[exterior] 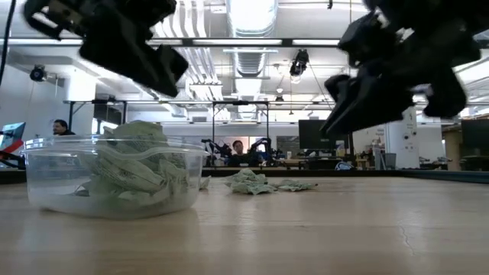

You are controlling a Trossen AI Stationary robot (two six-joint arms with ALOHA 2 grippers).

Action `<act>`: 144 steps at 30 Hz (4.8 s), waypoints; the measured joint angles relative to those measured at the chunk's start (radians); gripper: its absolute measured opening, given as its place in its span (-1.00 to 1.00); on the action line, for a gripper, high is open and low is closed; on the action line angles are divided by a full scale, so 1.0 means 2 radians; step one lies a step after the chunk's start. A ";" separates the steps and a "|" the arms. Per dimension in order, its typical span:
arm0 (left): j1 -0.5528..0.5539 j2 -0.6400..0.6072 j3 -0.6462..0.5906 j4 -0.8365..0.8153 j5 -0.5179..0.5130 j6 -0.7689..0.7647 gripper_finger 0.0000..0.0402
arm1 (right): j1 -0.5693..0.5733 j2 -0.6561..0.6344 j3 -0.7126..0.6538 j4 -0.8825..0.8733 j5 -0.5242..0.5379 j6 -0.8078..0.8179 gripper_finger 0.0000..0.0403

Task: Pick and place Stevia / Truvia into bins
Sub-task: Put the stevia packet into the transparent container

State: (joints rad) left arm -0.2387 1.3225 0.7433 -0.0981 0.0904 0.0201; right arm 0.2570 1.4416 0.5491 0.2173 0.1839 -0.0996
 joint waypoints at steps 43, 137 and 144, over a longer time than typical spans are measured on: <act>0.001 -0.057 -0.018 -0.060 -0.235 -0.046 -0.34 | -0.103 0.138 0.051 -0.001 -0.048 0.044 -0.10; 0.001 -0.057 -0.019 -0.125 -0.351 -0.047 -0.34 | 0.020 0.335 0.411 -0.027 -0.065 -0.081 -0.84; 0.001 -0.057 -0.019 -0.125 -0.352 -0.047 -0.34 | 0.009 0.337 0.412 -0.010 -0.064 -0.060 -0.84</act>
State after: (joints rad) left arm -0.2367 1.2076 0.7063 -0.3491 -0.6130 -0.0731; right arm 0.2753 2.1148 1.3736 0.1977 0.0549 -0.2197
